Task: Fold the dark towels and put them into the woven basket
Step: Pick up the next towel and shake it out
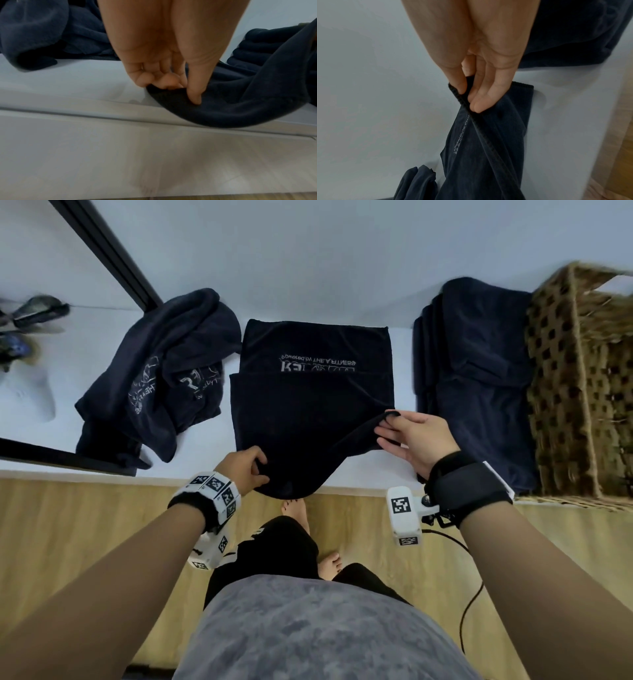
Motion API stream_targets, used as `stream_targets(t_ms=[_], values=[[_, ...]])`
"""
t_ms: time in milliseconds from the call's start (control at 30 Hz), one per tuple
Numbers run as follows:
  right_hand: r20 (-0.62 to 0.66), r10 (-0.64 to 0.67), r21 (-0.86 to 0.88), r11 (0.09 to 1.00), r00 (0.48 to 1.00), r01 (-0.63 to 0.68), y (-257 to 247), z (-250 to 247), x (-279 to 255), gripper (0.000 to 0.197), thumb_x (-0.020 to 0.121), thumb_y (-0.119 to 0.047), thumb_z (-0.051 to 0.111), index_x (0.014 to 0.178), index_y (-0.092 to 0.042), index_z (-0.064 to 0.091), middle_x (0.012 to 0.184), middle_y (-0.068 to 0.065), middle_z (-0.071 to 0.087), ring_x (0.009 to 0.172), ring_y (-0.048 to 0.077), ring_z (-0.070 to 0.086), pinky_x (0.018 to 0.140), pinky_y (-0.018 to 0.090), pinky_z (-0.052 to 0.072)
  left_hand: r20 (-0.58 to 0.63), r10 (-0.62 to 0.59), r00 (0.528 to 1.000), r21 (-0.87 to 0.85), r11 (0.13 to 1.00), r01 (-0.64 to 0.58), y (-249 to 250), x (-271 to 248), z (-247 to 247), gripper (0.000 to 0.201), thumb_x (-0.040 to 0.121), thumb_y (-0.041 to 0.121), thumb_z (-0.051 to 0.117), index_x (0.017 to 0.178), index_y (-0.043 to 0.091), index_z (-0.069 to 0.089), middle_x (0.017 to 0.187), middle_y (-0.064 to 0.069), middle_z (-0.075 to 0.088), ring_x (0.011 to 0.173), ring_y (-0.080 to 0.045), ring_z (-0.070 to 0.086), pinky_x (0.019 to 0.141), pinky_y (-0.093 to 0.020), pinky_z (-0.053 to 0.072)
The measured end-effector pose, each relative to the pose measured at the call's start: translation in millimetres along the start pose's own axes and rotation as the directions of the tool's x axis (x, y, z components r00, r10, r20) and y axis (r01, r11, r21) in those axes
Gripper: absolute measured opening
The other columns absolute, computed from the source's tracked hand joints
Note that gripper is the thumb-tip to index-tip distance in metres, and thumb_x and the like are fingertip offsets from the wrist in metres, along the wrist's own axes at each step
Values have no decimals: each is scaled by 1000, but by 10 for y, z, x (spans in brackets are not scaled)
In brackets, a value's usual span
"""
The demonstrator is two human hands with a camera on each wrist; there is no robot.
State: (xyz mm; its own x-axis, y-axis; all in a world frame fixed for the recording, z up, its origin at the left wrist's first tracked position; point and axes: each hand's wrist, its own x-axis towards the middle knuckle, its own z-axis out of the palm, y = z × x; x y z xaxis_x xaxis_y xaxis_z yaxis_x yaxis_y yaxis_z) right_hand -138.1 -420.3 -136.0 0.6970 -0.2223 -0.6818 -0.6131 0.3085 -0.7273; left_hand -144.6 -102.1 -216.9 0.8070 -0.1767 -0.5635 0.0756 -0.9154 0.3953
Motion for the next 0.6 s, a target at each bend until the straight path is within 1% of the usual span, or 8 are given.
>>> stream_targets(t_ms=[33,100,167,233,333,400,467,600], values=[[-10,0,-21,1000,1000,0,-28,13,17,16,95,-8,62,109,-1,66,99,13,72,91,22,74,70,30,60,19,-5,1000,-5,1000,5,-6,10,-19,26,83,23,75,104,16,62,85,5,60,75,-11,56,61,-18,40],[-27,-5,-67,998,1000,4,-91,44,56,15,95,-13,63,107,-4,67,97,11,73,90,22,74,69,30,59,51,-2,999,-25,1000,3,-7,41,-77,13,81,20,74,88,17,63,81,4,62,74,-13,58,59,-15,39],[-59,-12,-128,992,998,5,-147,66,102,14,94,-17,65,105,-8,67,91,9,73,81,19,74,64,28,58,78,4,997,-92,996,4,16,90,-182,15,78,18,74,76,21,59,78,3,63,72,-12,57,62,-18,43],[-109,-39,-227,974,993,13,-208,88,169,14,92,-19,67,103,-11,70,79,4,71,65,14,71,55,24,55,64,8,998,-218,976,6,55,169,-345,24,77,17,72,66,22,51,66,7,56,63,-11,49,60,-25,42],[-186,-117,-392,919,976,35,-331,123,328,13,87,-23,70,96,-14,74,62,-4,62,47,10,55,48,22,45,12,7,1000,-522,853,1,119,359,-694,41,80,3,65,54,22,40,51,12,38,56,-13,35,54,-27,29],[-212,-167,-465,884,963,51,-432,159,412,10,82,-26,71,86,-18,75,60,-6,59,51,12,50,58,28,45,10,-6,1000,-685,729,11,162,507,-943,48,81,-8,56,47,22,41,51,8,34,57,-15,30,52,-28,22],[-242,-211,-504,861,947,63,-545,207,475,9,78,-31,71,79,-23,74,64,-8,60,63,15,53,71,34,47,-24,-47,999,-754,657,12,216,643,-1183,49,81,-12,52,47,23,52,56,1,36,56,-16,31,53,-29,23],[-309,-308,-537,838,900,103,-806,307,669,11,75,-39,69,68,-30,70,66,-13,65,77,17,62,85,39,55,-99,-136,986,-852,524,-13,296,958,-1608,24,88,-3,61,77,18,69,67,-5,57,64,-17,49,66,-30,42]])
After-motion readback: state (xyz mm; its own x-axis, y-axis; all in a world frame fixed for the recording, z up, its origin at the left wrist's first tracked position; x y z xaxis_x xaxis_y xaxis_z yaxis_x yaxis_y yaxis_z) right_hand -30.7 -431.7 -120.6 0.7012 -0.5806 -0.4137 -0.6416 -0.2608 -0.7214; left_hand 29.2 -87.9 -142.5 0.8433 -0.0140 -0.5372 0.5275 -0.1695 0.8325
